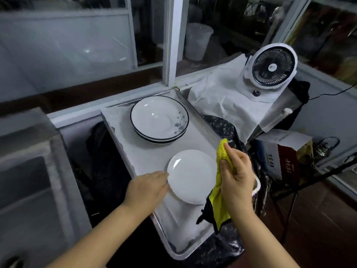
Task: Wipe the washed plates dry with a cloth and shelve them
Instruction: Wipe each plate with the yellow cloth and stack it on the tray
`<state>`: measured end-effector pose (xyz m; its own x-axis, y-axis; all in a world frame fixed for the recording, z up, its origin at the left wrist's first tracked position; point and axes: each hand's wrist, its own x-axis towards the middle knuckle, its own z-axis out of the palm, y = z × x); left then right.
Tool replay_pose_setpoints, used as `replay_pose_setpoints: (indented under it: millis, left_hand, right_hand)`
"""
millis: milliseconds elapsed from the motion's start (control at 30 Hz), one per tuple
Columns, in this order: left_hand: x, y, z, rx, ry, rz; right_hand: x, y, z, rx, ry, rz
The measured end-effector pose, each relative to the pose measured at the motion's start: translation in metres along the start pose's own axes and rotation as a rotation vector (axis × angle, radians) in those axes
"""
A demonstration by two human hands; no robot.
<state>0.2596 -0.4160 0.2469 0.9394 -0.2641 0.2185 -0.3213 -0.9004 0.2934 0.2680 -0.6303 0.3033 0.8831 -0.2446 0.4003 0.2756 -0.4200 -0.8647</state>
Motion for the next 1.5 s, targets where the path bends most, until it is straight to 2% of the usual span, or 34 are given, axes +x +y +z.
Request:
replay_pose_setpoints:
  millis: [133, 300, 400, 500, 600, 700, 800, 1033, 1233, 1367, 1500]
  left_hand:
    - [-0.051, -0.047, -0.060, 0.078, 0.181, -0.228]
    - [-0.141, -0.115, -0.114, 0.174, 0.270, -0.477]
    - [-0.202, -0.159, -0.132, 0.205, 0.251, -0.624]
    - [-0.266, -0.203, -0.145, 0.176, 0.174, -0.856]
    - [-0.325, -0.249, -0.150, 0.073, 0.089, -1.129]
    - [-0.381, -0.299, -0.144, -0.032, 0.055, -1.284]
    - [-0.434, -0.349, -0.125, -0.189, 0.091, -1.441]
    - [-0.499, -0.426, -0.074, -0.347, 0.055, -1.657]
    - [-0.516, -0.456, -0.044, -0.531, 0.156, -1.842]
    - [-0.521, -0.467, -0.032, -0.680, 0.247, -1.886]
    - [-0.522, -0.472, -0.028, -0.715, 0.330, -1.926]
  right_hand:
    - [-0.006, -0.040, 0.061, 0.055, -0.143, -0.090]
    - [-0.044, -0.107, 0.154, 0.162, -0.347, -0.193]
    - [-0.081, -0.143, 0.212, 0.190, -0.452, -0.266]
    - [-0.128, -0.170, 0.267, 0.215, -0.591, -0.285]
    - [-0.177, -0.187, 0.319, 0.217, -0.677, -0.338]
    - [-0.226, -0.193, 0.366, 0.180, -0.775, -0.371]
    - [-0.270, -0.190, 0.406, 0.144, -0.877, -0.350]
    - [-0.344, -0.164, 0.477, -0.010, -0.975, -0.319]
    - [-0.376, -0.146, 0.510, -0.094, -0.996, -0.299]
    - [-0.385, -0.139, 0.519, -0.118, -0.998, -0.293]
    - [-0.387, -0.136, 0.523, -0.131, -0.983, -0.280]
